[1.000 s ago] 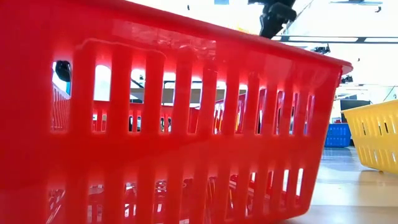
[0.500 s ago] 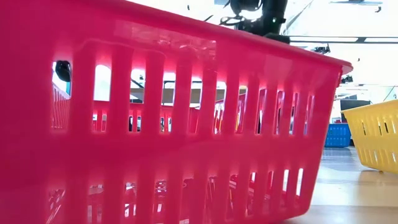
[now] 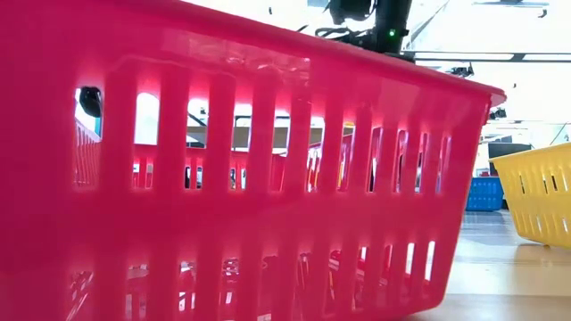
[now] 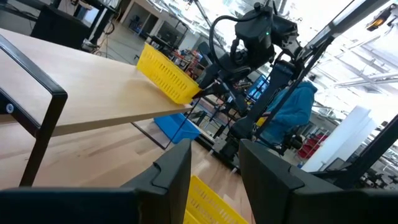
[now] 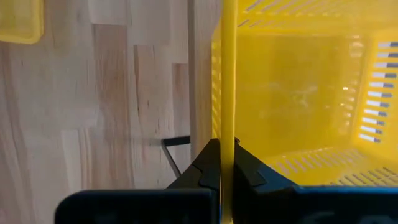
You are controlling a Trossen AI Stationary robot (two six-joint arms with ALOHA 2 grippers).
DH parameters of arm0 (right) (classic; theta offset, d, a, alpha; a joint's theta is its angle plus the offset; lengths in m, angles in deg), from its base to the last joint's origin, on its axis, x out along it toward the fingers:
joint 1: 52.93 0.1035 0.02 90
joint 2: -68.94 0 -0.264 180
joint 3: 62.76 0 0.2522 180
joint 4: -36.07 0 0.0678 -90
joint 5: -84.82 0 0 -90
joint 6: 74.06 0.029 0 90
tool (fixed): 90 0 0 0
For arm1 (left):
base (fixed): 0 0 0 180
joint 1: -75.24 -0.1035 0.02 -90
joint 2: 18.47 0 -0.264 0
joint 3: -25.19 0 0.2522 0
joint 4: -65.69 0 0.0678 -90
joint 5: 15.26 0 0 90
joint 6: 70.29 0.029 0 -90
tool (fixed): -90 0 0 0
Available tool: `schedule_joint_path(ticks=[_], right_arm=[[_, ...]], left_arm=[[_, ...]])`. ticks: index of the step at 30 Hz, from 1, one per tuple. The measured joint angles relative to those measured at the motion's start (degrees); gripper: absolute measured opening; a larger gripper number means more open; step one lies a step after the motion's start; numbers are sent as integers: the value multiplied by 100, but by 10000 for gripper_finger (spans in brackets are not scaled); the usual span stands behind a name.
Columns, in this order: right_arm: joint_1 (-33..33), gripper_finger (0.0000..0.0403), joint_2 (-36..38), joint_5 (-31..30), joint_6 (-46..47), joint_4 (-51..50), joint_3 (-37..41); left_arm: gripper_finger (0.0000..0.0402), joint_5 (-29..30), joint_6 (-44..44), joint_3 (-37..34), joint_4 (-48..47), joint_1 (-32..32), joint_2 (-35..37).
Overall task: Stack baskets on shelf by color
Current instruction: Put the top right yellow basket on the shelf
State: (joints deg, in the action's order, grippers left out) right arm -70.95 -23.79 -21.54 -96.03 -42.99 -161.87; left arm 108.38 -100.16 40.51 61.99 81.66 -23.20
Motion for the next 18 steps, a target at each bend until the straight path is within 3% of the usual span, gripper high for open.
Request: schedule_joint_path(ticks=[13,18], right_arm=[[0,89,16,-217,234,119,-119],[5,98,22,-107,636,-201,-494]], left_arm=[[126,-3,-70,0,29,-1,1],[126,-499,-115,174,4,-1,-2]])
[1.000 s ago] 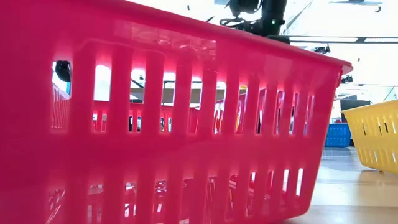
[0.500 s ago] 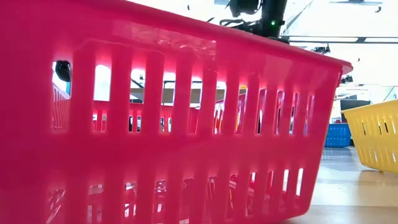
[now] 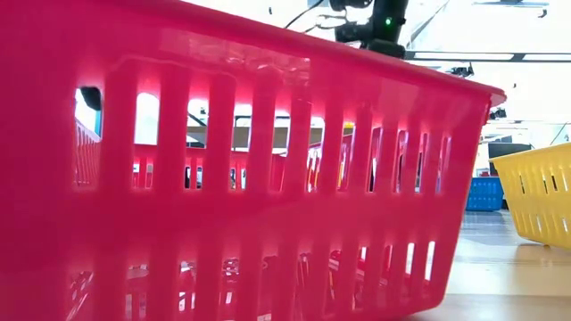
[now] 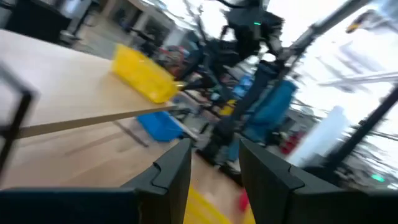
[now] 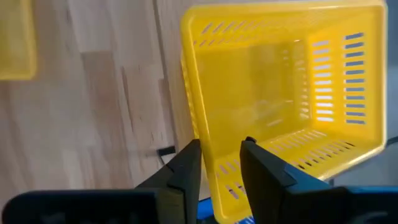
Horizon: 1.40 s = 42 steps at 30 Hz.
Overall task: Stack baskets on shelf by color
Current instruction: Put the top right yellow basket on the shelf, then put the middle blue basket on the shelf
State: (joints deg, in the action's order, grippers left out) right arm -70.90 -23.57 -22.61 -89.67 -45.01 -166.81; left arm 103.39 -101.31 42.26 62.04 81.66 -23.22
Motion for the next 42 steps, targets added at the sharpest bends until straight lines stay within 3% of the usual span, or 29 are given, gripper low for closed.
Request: schedule_joint_path(ticks=[5,11,21,25,33,42], right_arm=[[2,99,2,159,341,-347,-435],[44,99,4,181,964,-720,-953],[299,99,4,448,1822,-745,-1471],[387,99,4,450,1964,-746,-1507],[530,99,4,454,2181,-881,-1507],[566,99,4,457,2171,-937,-1507]], left_arm=[[126,-333,6,380,-97,2,-153],[126,-492,-93,1204,-845,2,-681],[126,-1727,-538,2950,-3177,2,-2323],[126,-2108,-543,3400,-3697,0,-3032],[126,-3020,-730,3608,-4212,186,-4157],[126,-3110,-1149,3607,-4426,1021,-5153]])
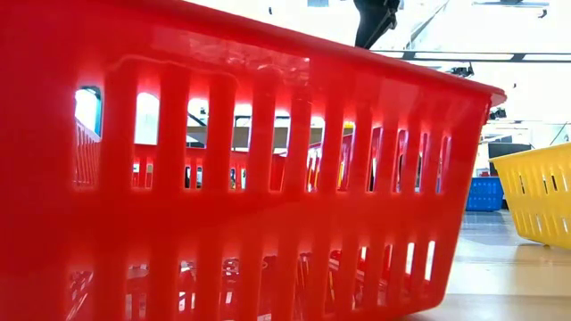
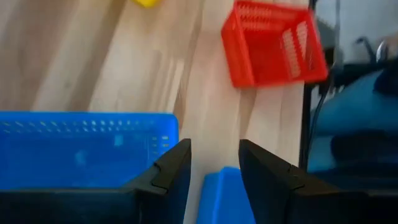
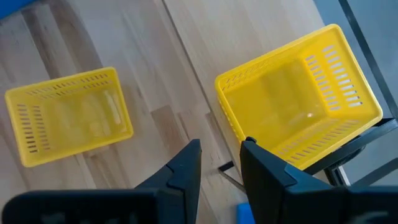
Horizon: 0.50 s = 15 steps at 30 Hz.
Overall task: Stack baskets on shelf by color
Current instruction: Put the middle blue basket on the shelf
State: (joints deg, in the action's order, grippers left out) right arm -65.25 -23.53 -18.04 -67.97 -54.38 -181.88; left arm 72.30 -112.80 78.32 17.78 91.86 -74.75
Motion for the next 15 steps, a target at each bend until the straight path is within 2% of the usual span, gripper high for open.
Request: schedule_joint_path(ticks=[6,15], right_arm=[[0,99,0,0,-7,2,0],[0,99,0,0,-7,1,0]], left_arm=[[126,169,-332,0,-78,412,-535],[126,177,-632,0,-86,644,-1203]])
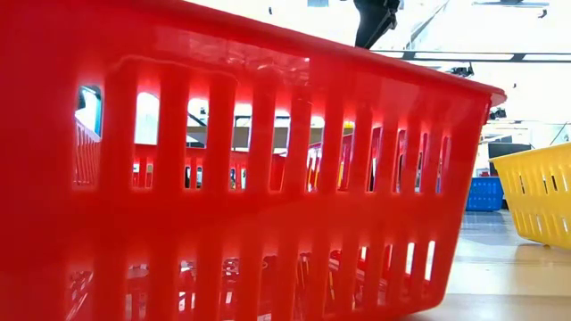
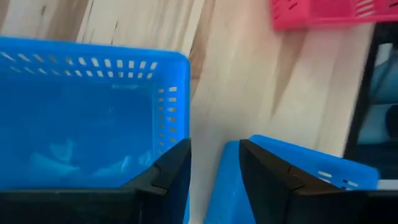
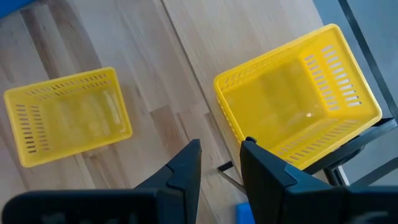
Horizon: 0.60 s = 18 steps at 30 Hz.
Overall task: Stack baskets on shelf by color
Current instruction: Put the middle blue basket on the shelf
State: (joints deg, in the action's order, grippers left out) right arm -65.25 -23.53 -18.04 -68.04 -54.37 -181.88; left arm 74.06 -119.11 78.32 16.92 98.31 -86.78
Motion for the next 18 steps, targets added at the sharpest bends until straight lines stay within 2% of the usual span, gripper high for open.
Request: schedule_joint_path(ticks=[12,15,18], right_arm=[[0,99,0,0,-2,-34,0],[0,99,0,0,-2,-29,0],[0,99,0,0,-2,-29,0]], left_arm=[[120,-1,-321,0,-43,-4,-807],[90,-54,-353,0,-47,-2,-911],[41,-61,-321,0,-39,-2,-939]])
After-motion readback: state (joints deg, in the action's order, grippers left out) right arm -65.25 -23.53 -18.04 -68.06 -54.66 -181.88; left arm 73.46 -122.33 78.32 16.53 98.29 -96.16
